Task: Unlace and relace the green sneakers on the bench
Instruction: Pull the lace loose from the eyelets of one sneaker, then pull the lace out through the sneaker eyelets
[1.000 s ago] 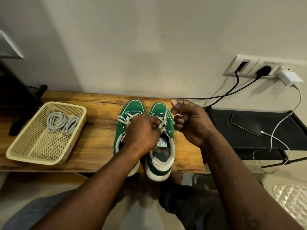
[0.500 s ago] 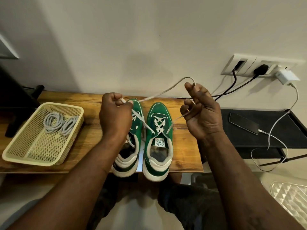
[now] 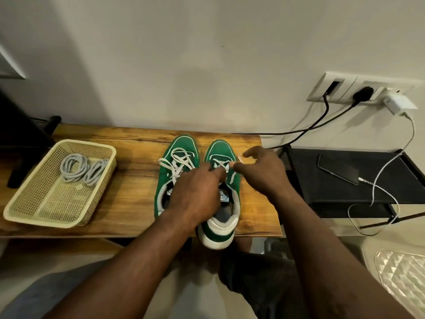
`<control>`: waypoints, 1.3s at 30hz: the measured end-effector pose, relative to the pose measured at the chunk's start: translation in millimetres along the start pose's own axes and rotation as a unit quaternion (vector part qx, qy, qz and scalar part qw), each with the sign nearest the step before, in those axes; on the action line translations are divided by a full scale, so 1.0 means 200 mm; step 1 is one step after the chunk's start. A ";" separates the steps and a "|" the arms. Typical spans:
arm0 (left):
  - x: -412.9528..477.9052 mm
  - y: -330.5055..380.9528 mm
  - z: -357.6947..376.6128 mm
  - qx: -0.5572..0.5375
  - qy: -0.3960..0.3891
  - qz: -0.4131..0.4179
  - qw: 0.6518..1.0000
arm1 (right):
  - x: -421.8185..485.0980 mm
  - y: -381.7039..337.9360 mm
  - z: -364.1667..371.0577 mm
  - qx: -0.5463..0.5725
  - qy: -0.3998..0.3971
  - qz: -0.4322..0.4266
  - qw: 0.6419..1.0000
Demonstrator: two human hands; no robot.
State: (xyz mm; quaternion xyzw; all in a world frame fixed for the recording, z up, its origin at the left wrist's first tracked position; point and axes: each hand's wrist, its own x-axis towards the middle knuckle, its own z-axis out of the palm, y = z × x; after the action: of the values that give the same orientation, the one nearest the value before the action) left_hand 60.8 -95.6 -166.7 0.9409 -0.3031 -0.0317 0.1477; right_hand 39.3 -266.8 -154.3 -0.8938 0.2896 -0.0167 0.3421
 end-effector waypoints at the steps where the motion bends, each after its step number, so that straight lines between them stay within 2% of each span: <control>1: 0.00 -0.01 0.00 -0.015 0.006 -0.009 1.000 | 0.00 -0.01 0.01 -0.019 -0.011 -0.022 1.000; 4: 0.01 -0.02 -0.01 -0.053 0.018 -0.029 0.998 | 0.00 -0.04 0.00 -0.080 -0.038 -0.075 0.993; 7: 0.03 -0.05 -0.02 -0.081 0.023 -0.043 0.995 | -0.04 -0.04 0.03 -0.135 -0.168 -0.090 0.972; 8: 0.03 -0.05 -0.01 -0.086 0.024 -0.045 0.995 | -0.05 -0.04 0.05 -0.175 -0.170 -0.108 0.964; 11: 0.03 -0.05 -0.01 -0.089 0.031 -0.051 0.994 | -0.08 -0.05 0.09 -0.242 -0.095 -0.160 0.952; 13: 0.03 -0.06 -0.01 -0.100 0.043 -0.074 0.991 | -0.08 -0.07 0.08 -0.216 -0.068 -0.144 0.963; 15: 0.03 -0.06 0.00 -0.104 0.055 -0.097 0.988 | -0.08 -0.08 0.05 -0.154 -0.061 -0.099 0.981; 17: 0.03 -0.07 0.00 -0.110 0.059 -0.115 0.985 | -0.08 -0.09 0.05 -0.137 -0.063 -0.083 0.985; 19: 0.04 -0.09 0.00 -0.138 0.057 -0.135 0.979 | -0.09 -0.10 0.06 -0.165 -0.075 -0.103 0.978; 22: 0.04 -0.12 -0.01 -0.191 0.052 -0.148 0.969 | -0.12 -0.10 0.11 -0.208 -0.051 -0.150 0.965; 27: 0.04 -0.11 -0.02 -0.177 0.039 -0.134 0.974 | -0.10 -0.09 0.17 -0.244 -0.031 -0.207 0.947; 30: 0.04 -0.12 -0.02 -0.166 0.038 -0.139 0.976 | -0.05 -0.09 0.12 -0.131 -0.076 -0.178 0.972; 34: 0.04 -0.12 -0.02 -0.172 0.033 -0.142 0.974 | 0.01 -0.02 -0.01 0.058 -0.105 -0.063 0.991; 36: 0.04 -0.12 -0.02 -0.184 0.030 -0.142 0.972 | 0.01 -0.01 -0.01 0.042 -0.115 -0.053 0.991; 39: 0.05 -0.13 -0.03 -0.218 0.022 -0.155 0.963 | -0.02 -0.03 0.07 -0.063 -0.108 -0.106 0.987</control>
State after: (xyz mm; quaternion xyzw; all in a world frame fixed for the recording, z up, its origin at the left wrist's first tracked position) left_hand 83.4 -80.0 -168.8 0.9219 -0.1356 -0.0986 0.3494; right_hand 41.9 -253.5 -160.3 -0.9356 0.1553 0.0622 0.3109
